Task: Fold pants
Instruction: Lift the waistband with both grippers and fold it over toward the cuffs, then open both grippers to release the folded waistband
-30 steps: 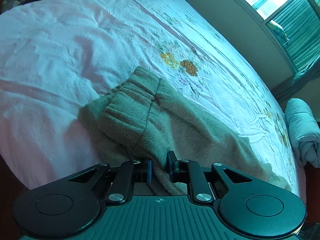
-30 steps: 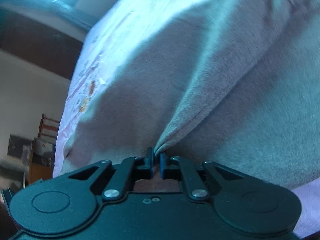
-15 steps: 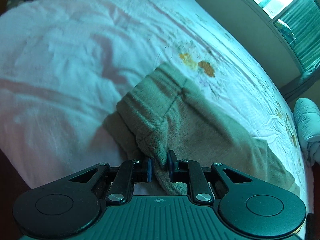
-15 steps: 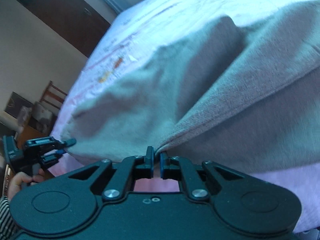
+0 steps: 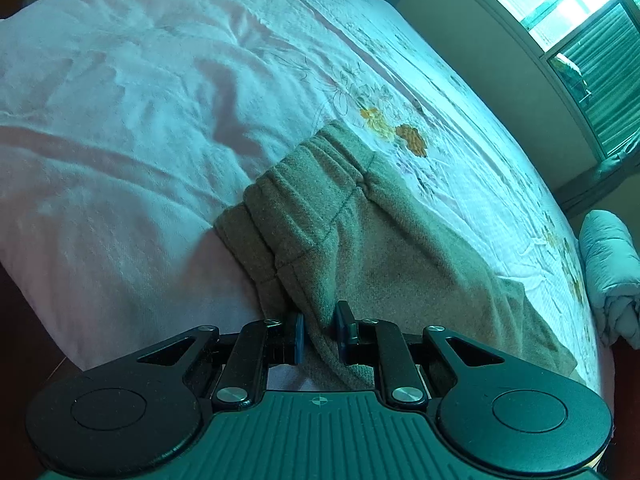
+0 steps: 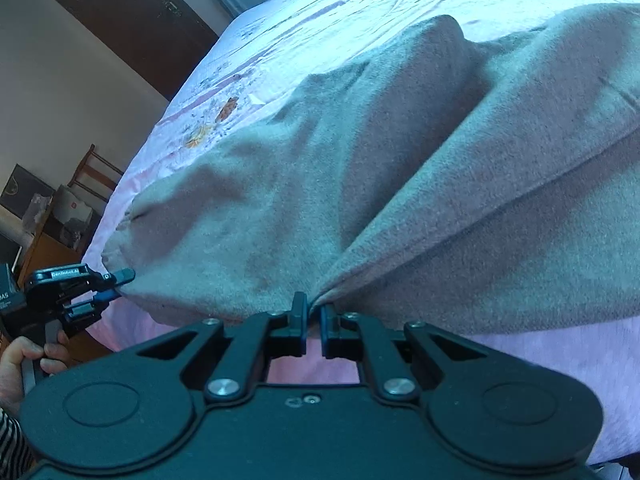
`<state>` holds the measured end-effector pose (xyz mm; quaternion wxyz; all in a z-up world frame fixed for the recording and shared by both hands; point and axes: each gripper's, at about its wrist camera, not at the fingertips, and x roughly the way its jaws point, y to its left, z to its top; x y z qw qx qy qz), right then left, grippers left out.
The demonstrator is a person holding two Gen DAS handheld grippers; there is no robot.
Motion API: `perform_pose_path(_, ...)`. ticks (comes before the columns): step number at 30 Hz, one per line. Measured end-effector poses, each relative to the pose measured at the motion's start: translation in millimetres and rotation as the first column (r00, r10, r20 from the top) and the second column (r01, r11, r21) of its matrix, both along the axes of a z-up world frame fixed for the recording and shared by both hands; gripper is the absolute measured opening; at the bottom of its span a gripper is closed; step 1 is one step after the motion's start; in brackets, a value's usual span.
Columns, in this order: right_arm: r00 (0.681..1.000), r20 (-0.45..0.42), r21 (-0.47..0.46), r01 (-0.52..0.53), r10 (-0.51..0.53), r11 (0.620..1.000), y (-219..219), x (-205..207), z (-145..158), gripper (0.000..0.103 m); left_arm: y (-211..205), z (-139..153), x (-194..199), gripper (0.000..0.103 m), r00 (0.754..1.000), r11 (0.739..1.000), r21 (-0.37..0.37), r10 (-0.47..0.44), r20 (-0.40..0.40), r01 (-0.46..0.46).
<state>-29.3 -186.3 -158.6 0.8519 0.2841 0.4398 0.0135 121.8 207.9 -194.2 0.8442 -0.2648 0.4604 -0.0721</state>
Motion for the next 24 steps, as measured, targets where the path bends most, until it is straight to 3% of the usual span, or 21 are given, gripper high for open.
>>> perform_pose_path(13,1.000,-0.011,0.008,-0.007,0.007,1.000,4,6,-8,0.000,-5,12,-13,0.016,0.999,0.999,0.054,0.002,0.032,-0.003)
perform_pose_path(18,1.000,-0.008,0.054,0.016,-0.015,0.998,-4,6,-6,0.014,-26,45,-25,0.016,0.992,0.995,0.096,-0.051,0.113,0.040)
perform_pose_path(21,1.000,-0.004,0.059,0.030,-0.030,0.998,-8,4,-4,0.017,-45,58,-31,0.016,0.987,0.990,0.114,-0.096,0.131,0.081)
perform_pose_path(22,0.999,-0.002,0.053,0.032,-0.032,0.998,-9,3,-3,0.018,-52,61,-33,0.017,0.985,0.989,0.118,-0.106,0.136,0.090)
perform_pose_path(24,0.999,0.004,0.046,0.042,-0.042,0.998,-12,0,-1,0.023,-66,65,-37,0.031,0.980,0.985,0.125,-0.136,0.148,0.118)
